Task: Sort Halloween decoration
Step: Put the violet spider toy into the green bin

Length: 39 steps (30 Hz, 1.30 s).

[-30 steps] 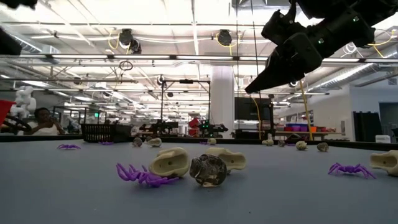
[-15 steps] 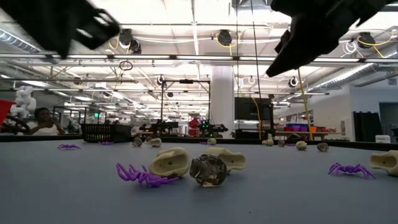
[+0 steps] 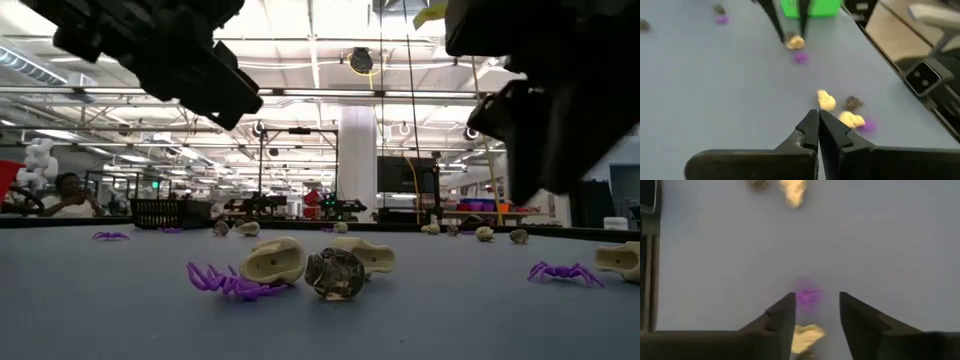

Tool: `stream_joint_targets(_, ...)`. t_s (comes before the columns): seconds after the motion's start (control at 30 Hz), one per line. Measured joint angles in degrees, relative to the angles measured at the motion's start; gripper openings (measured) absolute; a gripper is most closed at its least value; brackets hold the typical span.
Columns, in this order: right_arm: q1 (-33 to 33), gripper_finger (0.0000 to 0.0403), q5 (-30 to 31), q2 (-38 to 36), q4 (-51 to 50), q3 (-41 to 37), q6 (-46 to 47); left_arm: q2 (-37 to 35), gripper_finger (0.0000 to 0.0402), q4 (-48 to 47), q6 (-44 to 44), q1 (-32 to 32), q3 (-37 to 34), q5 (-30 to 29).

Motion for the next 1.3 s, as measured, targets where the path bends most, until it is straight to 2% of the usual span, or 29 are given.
stream_joint_targets(0.17, -0.1, 0.0173, -5.2, 6.8, -5.5, 5.4, -0.6, 0.0, 0.0006, 9.0, 0.9, 1.5, -4.1, -2.7)
stream_joint_targets(0.37, -0.3, 0.0164, -5.3, 11.8, -11.7, 10.3, -2.3, 0.0, 0.0006, 11.0, 0.9, 2.5, -5.4, -3.0)
stream_joint_targets(0.53, -0.3, 0.0113, -5.1, 12.9, -11.8, 11.4, -3.1, 0.0, 0.0006, 10.9, 1.2, 2.6, -5.4, -3.0)
stream_joint_targets(0.73, -0.4, 0.0017, -5.2, 12.8, -11.3, 11.3, -4.0, 0.0, 0.0006, 10.7, 1.3, 2.6, -5.4, -3.0)
stream_joint_targets(0.8, -0.3, 0.0006, -5.3, 12.8, -11.2, 11.3, -4.7, 0.0, 0.0006, 10.7, 1.2, 2.6, -5.4, -3.0)
stream_joint_targets(1.07, 0.0, 0.0002, -6.2, 12.7, -15.1, 14.7, -4.8, 0.0, 0.0006, 10.6, 1.2, 2.5, -5.4, -3.0)
stream_joint_targets(1.2, 0.0, 0.0012, -1.3, 12.6, -18.0, 16.8, -2.0, 0.0, 0.0006, 10.6, 1.2, 2.5, -5.4, -3.0)
stream_joint_targets(1.3, -0.2, 0.0037, -0.2, 12.6, -18.4, 17.0, -0.9, 0.0, 0.0006, 10.6, 1.2, 2.5, -5.4, -3.0)
